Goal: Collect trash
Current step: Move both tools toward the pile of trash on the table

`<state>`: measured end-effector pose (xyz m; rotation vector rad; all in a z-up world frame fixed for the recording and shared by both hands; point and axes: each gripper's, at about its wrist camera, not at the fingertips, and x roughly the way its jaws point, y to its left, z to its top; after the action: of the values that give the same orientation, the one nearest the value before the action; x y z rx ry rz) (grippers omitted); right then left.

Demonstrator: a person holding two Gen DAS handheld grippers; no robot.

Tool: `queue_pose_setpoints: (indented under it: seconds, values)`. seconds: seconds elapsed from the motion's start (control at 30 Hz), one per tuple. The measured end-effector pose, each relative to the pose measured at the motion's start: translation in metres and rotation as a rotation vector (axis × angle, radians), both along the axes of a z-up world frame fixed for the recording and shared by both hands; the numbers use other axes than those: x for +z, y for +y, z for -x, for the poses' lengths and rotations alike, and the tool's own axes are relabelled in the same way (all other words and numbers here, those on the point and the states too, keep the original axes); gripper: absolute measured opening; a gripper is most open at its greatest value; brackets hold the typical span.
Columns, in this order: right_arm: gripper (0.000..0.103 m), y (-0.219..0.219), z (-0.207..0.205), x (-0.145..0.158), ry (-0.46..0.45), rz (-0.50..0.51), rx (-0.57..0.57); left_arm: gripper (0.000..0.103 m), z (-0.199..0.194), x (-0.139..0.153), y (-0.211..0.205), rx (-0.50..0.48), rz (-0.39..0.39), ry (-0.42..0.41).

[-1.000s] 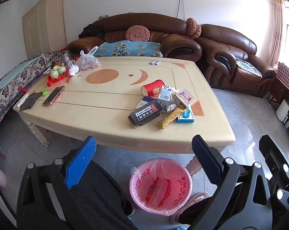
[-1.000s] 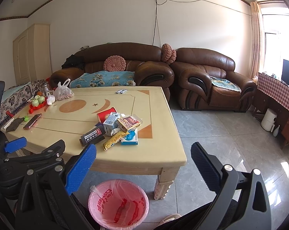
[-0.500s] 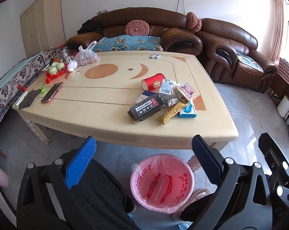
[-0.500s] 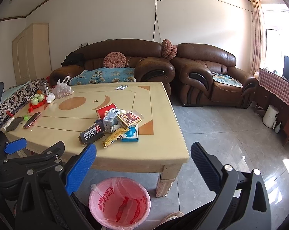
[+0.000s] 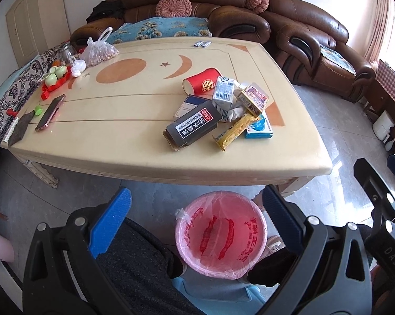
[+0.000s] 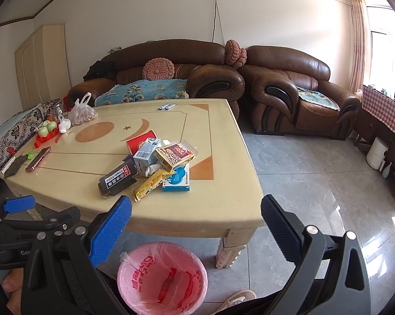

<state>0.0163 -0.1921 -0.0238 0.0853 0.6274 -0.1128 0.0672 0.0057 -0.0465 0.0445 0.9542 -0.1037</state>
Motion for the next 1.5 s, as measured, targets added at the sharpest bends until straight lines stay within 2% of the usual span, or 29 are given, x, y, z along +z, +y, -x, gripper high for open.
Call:
queue_pose_setpoints:
  seconds: [0.2, 0.4, 0.53, 0.63, 0.7, 0.87, 1.0, 1.17, 1.5]
  values:
    - [0.097, -0.013, -0.026, -0.01, 0.03, -0.004, -0.013, 0.098, -0.032, -0.01, 0.012, 0.014, 0.0, 0.069]
    - [0.097, -0.019, -0.055, -0.017, 0.061, 0.027, 0.014, 0.098, -0.066, -0.02, 0.016, -0.022, 0.044, 0.157]
    - [0.097, -0.026, -0.083, -0.024, 0.103, 0.03, 0.04, 0.098, -0.086, -0.03, 0.013, -0.046, 0.018, 0.185]
    - [0.097, -0.033, -0.105, -0.03, 0.144, -0.004, 0.06, 0.098, -0.099, -0.036, 0.01, -0.069, -0.007, 0.198]
    - [0.097, -0.038, -0.119, -0.033, 0.173, -0.04, 0.07, 0.098, -0.107, -0.039, 0.005, -0.099, -0.043, 0.194]
    - [0.097, -0.041, -0.158, -0.037, 0.217, -0.076, 0.086, 0.098, -0.131, -0.045, 0.0, -0.179, -0.075, 0.213]
    - [0.097, -0.036, -0.186, -0.037, 0.243, -0.076, 0.099, 0.098, -0.145, -0.047, -0.008, -0.268, -0.16, 0.201]
    - [0.097, -0.028, -0.22, -0.041, 0.275, -0.076, 0.121, 0.098, -0.164, -0.052, -0.012, -0.347, -0.2, 0.223]
    - [0.097, -0.031, -0.275, -0.064, 0.481, -0.243, 0.174, 0.098, -0.189, -0.063, -0.023, -0.536, -0.248, 0.282]
